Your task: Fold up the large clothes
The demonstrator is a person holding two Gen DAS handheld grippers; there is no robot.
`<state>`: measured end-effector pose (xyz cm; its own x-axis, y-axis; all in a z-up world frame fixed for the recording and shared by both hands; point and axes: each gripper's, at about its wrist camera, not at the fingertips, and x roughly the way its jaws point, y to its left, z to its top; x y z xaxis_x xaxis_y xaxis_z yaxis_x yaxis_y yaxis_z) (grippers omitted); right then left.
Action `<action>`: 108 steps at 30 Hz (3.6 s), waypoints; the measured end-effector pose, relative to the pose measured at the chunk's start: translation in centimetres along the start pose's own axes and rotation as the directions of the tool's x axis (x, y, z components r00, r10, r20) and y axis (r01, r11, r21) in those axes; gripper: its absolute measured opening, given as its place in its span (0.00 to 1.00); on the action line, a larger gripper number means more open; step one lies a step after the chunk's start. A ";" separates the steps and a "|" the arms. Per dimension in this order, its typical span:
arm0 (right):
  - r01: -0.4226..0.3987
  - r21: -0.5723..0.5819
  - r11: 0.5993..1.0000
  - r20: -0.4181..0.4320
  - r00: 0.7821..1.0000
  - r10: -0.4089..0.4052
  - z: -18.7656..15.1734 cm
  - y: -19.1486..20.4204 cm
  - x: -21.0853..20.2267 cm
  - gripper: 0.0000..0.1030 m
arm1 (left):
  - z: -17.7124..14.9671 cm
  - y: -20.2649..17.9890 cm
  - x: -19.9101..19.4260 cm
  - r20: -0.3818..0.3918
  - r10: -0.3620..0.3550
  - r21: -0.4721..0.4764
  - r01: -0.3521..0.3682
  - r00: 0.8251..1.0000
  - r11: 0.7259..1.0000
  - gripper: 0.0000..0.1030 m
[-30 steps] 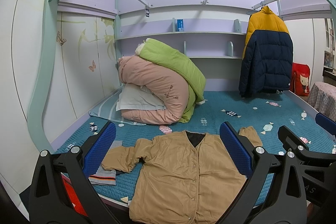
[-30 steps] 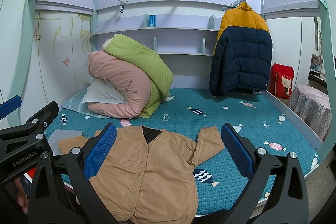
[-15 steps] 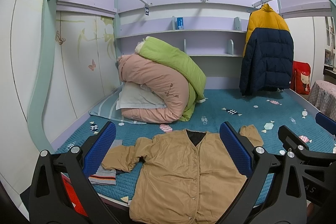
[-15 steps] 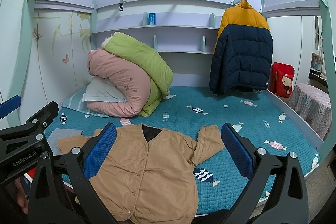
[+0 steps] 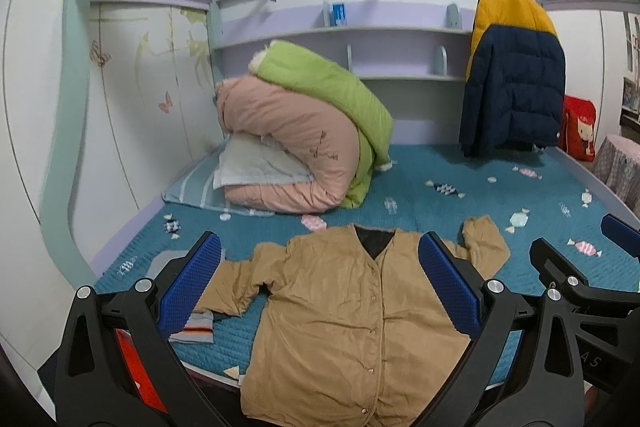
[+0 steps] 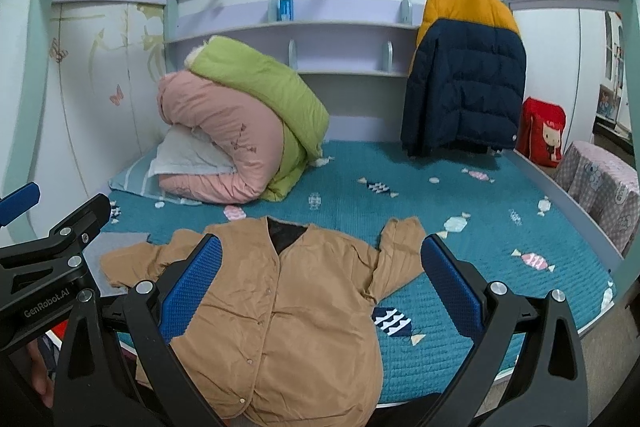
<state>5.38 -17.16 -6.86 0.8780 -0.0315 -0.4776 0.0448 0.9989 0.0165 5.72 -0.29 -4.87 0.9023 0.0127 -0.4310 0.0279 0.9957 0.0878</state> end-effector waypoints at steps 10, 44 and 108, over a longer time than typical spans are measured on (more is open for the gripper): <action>-0.014 0.009 1.000 -0.214 0.977 0.015 -3.2 1.2 11.4 0.93 | -4.1 1.3 11.9 -0.268 -0.051 -0.031 0.044 0.962 0.999 0.96; -0.055 0.038 0.998 -0.515 0.855 0.067 -12.3 5.0 30.7 0.93 | -18.5 30.3 35.7 -0.651 0.068 -0.389 -0.409 0.756 0.825 0.54; -0.314 0.491 0.812 -0.446 0.710 0.545 -15.0 -1.8 38.9 0.07 | -6.9 13.3 46.0 -0.555 -0.104 -0.119 0.045 0.826 0.992 0.13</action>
<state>32.29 -19.67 -38.61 0.4352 0.5378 -0.7221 -0.0055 0.8036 0.5952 44.64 14.18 -29.70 0.5033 -0.0426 -0.8630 0.0171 0.9991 -0.0393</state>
